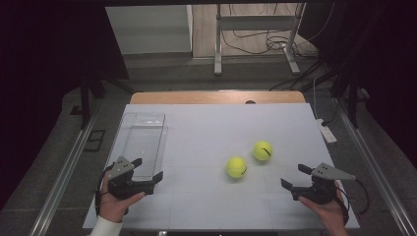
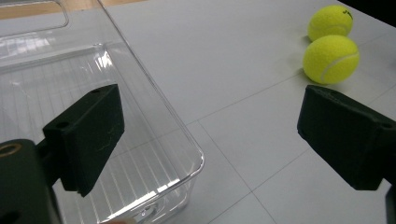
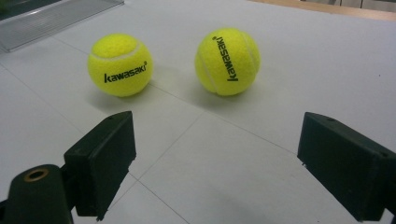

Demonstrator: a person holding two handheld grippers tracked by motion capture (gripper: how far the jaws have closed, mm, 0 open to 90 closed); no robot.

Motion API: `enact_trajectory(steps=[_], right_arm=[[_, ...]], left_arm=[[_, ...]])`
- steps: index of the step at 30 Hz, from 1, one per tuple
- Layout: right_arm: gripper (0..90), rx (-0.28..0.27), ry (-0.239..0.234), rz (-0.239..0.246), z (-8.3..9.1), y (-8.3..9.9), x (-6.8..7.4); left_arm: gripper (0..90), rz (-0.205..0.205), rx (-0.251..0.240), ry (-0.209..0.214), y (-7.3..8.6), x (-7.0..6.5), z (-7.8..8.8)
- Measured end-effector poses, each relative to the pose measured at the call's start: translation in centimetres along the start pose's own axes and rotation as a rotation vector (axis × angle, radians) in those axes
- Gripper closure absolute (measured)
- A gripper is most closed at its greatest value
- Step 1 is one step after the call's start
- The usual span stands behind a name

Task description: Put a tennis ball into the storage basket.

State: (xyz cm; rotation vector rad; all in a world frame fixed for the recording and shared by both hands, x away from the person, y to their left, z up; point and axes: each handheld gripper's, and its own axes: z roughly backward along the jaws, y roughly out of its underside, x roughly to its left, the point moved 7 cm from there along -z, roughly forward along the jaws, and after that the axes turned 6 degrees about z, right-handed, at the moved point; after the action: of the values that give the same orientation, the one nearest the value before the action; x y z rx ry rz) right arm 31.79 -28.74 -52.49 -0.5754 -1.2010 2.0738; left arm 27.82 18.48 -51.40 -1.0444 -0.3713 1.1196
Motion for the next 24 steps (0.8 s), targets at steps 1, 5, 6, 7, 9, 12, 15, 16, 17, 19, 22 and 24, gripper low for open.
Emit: enact_trajectory(steps=[1, 5, 6, 7, 9, 12, 15, 16, 17, 19, 22, 24], right_arm=[[12.1, 0.000, 0.000, 0.000, 0.00, 0.00, 0.00], [12.2, 0.000, -0.008, -0.005, -0.01, 0.19, -0.16], [12.3, -0.001, -0.007, -0.006, 0.01, 0.20, -0.19], [12.3, -0.001, -0.008, -0.006, 0.03, 0.19, -0.20], [12.3, -0.001, -0.007, -0.005, 0.02, 0.19, -0.24], [12.3, 0.001, -0.007, -0.001, -0.09, 0.18, -0.22], [12.3, 0.000, -0.005, -0.005, -0.10, 0.18, -0.24], [12.4, 0.000, -0.005, -0.005, -0.10, 0.19, -0.25], [12.4, 0.003, -0.004, -0.006, -0.10, 0.24, -0.24], [12.4, 0.004, -0.007, -0.006, -0.10, 0.29, -0.18], [12.4, 0.005, -0.008, -0.005, -0.12, 0.27, -0.13], [12.4, 0.007, -0.008, -0.003, -0.15, 0.29, -0.09]], left_arm=[[8.3, 0.000, 0.000, 0.000, 0.00, 0.00, 0.00], [8.3, 0.002, -0.009, 0.001, -0.30, -0.25, 0.18], [8.3, 0.002, -0.010, -0.001, -0.31, -0.26, 0.24], [8.3, 0.003, -0.011, -0.004, -0.29, -0.22, 0.30], [8.3, 0.006, -0.013, -0.004, -0.21, -0.15, 0.35], [8.3, 0.007, -0.010, -0.011, -0.09, 0.09, 0.37], [8.4, 0.012, -0.009, -0.016, 0.01, 0.27, 0.36], [8.4, 0.015, -0.008, -0.019, 0.08, 0.38, 0.34], [8.4, 0.015, -0.008, -0.020, 0.12, 0.44, 0.31], [8.4, 0.011, -0.002, -0.024, 0.27, 0.58, 0.20], [8.4, 0.006, 0.006, -0.029, 0.45, 0.66, 0.09], [8.4, 0.011, 0.003, -0.034, 0.47, 0.74, 0.12]])
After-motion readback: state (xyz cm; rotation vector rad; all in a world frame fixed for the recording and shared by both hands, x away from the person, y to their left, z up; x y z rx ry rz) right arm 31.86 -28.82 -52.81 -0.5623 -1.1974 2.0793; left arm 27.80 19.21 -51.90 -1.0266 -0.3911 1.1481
